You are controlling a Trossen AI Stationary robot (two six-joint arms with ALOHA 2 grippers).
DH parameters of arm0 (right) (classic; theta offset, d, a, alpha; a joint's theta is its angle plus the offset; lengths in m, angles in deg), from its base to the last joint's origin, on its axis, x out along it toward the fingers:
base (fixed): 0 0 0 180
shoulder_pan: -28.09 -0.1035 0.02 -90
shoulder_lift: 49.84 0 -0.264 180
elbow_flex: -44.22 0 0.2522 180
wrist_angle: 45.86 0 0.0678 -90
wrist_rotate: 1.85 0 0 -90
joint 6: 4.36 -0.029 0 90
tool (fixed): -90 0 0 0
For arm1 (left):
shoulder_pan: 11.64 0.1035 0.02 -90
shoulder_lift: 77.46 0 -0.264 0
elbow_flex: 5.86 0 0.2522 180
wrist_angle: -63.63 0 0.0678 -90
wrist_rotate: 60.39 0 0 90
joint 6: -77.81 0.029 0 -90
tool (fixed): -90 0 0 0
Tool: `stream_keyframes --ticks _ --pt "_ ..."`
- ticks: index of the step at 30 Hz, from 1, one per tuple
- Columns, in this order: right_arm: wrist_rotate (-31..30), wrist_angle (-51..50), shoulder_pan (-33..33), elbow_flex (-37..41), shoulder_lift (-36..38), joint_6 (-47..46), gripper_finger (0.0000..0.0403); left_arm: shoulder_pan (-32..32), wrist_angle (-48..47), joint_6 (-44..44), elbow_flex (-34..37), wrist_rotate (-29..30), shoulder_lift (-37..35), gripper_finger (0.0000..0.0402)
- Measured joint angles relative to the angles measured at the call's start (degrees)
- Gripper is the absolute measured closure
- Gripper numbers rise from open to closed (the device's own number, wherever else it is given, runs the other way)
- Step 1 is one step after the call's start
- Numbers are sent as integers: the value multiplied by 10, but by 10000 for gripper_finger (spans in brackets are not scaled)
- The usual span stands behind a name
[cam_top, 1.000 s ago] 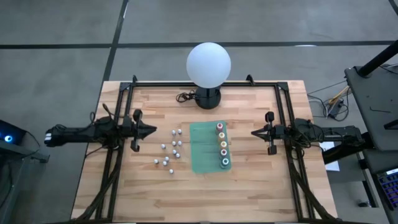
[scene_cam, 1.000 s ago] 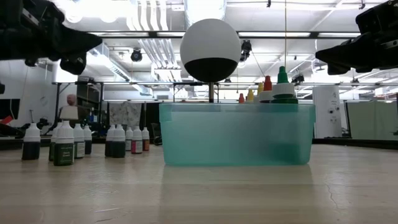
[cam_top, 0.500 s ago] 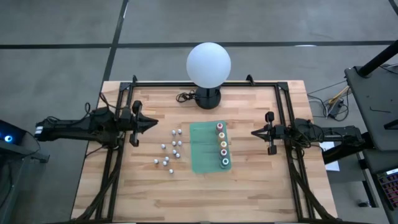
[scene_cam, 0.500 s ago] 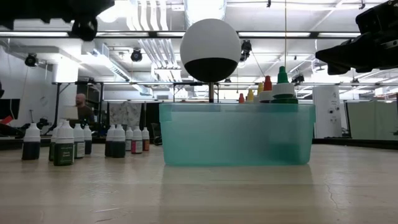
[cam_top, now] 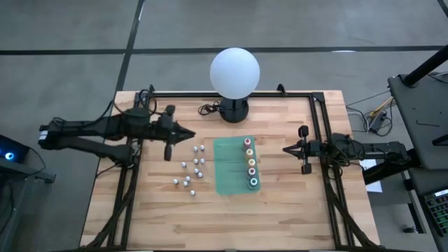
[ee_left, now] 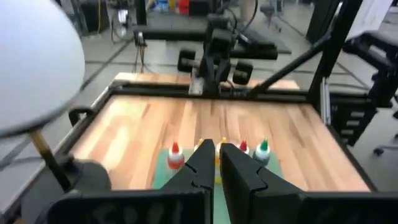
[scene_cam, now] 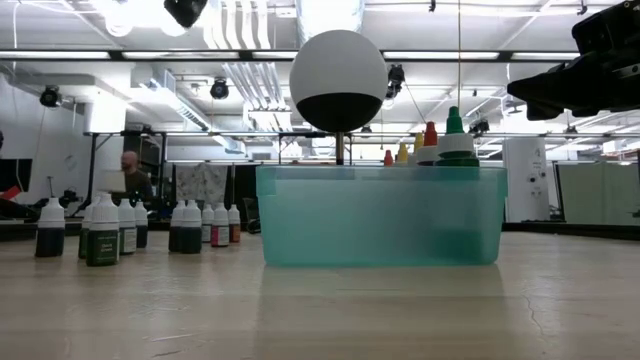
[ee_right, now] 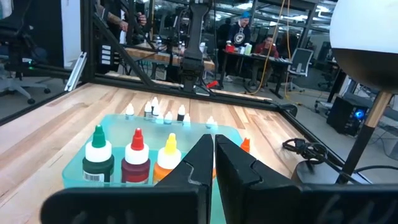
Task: Pick & Place food coloring
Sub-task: Put the small orange food coloring bottle into the green bin
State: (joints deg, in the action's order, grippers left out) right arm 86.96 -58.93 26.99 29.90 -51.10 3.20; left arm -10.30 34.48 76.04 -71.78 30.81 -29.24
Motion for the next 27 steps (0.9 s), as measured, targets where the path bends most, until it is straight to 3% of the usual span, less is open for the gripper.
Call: stream_keyframes --ticks 13,27 --pt "0 0 0 0 0 0 394 0 -117 51 -151 51 103 389" --pt "0 0 0 0 0 1 394 11 -261 98 -270 145 184 242"
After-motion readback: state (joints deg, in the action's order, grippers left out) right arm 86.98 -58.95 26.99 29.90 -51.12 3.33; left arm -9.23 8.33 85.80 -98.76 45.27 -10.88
